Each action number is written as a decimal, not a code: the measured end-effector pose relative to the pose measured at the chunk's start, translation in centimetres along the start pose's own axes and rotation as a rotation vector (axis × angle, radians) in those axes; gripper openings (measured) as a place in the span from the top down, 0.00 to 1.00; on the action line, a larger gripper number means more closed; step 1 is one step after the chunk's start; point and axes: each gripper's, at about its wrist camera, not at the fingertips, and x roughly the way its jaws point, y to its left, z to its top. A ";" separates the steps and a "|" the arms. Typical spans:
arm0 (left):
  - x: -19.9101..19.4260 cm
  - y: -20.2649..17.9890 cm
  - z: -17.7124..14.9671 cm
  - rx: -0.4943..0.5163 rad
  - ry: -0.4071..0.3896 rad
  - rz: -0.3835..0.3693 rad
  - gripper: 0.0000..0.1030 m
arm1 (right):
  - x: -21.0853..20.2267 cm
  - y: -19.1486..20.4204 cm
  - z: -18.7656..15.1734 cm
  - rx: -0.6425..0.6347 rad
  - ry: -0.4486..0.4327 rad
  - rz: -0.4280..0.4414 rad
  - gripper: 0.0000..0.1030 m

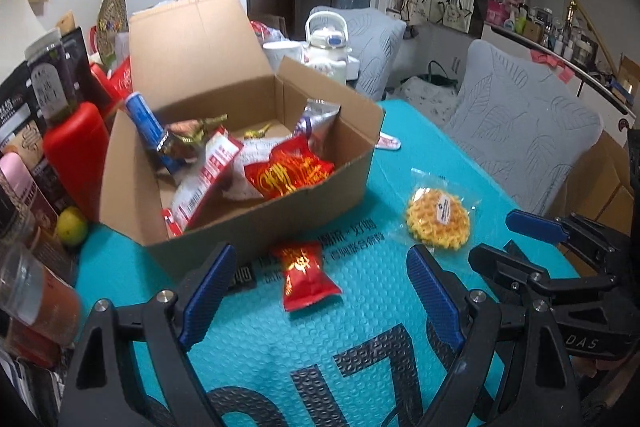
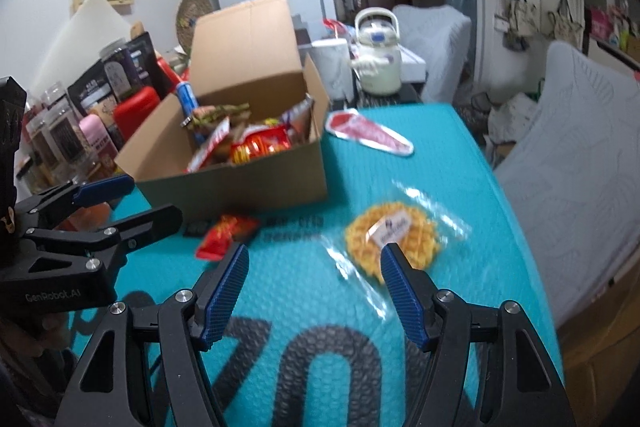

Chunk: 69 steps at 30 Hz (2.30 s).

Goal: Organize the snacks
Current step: 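Withdraw both grippers from the box toward the remaining snacks, then grasp the small red candy packet with the left gripper while the right gripper grasps the waffle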

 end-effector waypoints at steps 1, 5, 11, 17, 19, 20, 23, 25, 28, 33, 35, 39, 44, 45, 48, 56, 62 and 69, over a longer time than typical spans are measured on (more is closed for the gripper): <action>0.2 0.0 -0.2 -0.004 0.005 0.003 0.15 | 0.1 -0.2 -0.3 0.004 0.006 -0.003 0.33; 1.4 0.1 -0.9 -0.020 0.032 0.013 0.15 | 1.0 -0.9 -1.2 0.027 0.033 -0.015 0.33; 3.5 0.0 -1.9 -0.025 0.077 0.057 0.15 | 2.2 -2.0 -1.8 0.054 0.071 -0.042 0.29; 5.3 0.5 -2.1 -0.035 0.104 0.077 0.15 | 3.9 -3.0 -1.6 0.091 0.099 -0.085 0.19; 5.9 0.7 -2.1 -0.043 0.112 0.070 0.15 | 4.4 -3.3 -1.3 0.109 0.104 -0.087 0.15; 6.1 0.8 -2.1 -0.045 0.114 0.070 0.15 | 4.7 -3.5 -1.2 0.117 0.110 -0.091 0.13; 7.1 1.0 -1.9 -0.045 0.123 0.085 0.15 | 5.8 -4.0 -0.8 0.130 0.136 -0.118 0.03; 7.7 1.0 -1.9 -0.046 0.135 0.080 0.15 | 6.4 -4.4 -0.6 0.147 0.149 -0.124 0.03; 8.5 1.1 -1.9 -0.056 0.149 0.062 0.18 | 7.5 -5.3 0.0 0.194 0.173 -0.124 0.00; 9.6 1.2 -1.9 -0.054 0.166 0.051 0.28 | 9.4 -5.7 1.3 0.204 0.193 -0.134 0.00; 10.0 1.4 -2.0 -0.053 0.176 0.052 0.33 | 10.3 -5.7 2.0 0.190 0.203 -0.151 0.00; 10.6 1.8 -2.3 -0.067 0.192 0.034 0.40 | 11.8 -5.5 2.9 0.171 0.233 -0.151 0.00; 10.8 2.3 -2.3 -0.073 0.185 0.027 0.45 | 13.7 -4.1 2.8 0.111 0.284 -0.166 0.00; 10.8 2.4 -2.3 -0.077 0.184 0.024 0.48 | 13.9 -3.6 2.6 0.077 0.281 -0.190 0.00; 11.0 3.0 -2.2 -0.091 0.186 0.016 0.57 | 13.9 -2.4 1.8 -0.003 0.261 -0.224 0.00; 10.3 2.6 -3.0 -0.083 0.188 0.004 0.61 | 11.7 -1.8 0.2 -0.036 0.228 -0.193 0.18; 8.8 1.8 -4.2 -0.045 0.205 0.011 0.61 | 10.7 -1.4 -0.5 -0.063 0.239 -0.160 0.20; 6.1 0.5 -6.7 -0.028 0.238 -0.033 0.61 | 10.0 -1.6 -1.0 -0.101 0.255 -0.116 0.19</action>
